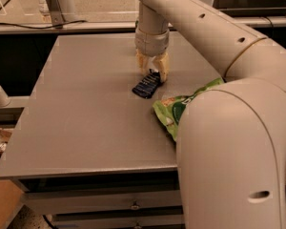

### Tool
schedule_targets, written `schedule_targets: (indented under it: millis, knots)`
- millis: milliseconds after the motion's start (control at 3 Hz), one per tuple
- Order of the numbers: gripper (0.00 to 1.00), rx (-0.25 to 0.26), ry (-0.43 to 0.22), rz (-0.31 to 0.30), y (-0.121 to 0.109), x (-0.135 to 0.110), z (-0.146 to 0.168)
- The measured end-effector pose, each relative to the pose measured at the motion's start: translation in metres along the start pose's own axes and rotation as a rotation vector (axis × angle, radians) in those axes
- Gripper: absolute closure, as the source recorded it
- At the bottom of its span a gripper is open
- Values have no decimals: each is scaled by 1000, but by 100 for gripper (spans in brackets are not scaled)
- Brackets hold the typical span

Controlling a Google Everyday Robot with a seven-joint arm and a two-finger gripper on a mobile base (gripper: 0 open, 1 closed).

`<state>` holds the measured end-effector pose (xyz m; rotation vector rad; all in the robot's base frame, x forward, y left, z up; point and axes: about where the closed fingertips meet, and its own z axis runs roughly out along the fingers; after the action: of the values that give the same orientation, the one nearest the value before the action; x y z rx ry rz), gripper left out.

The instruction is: Pick rxbar blueberry

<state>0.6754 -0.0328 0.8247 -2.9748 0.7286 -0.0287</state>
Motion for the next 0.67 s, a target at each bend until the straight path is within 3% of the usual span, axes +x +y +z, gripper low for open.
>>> schedule_targets:
  millis: [333, 667]
  knots:
    - [100, 33, 25, -2, -16, -27, -21]
    - [100, 107, 49, 18, -24, -59, -69]
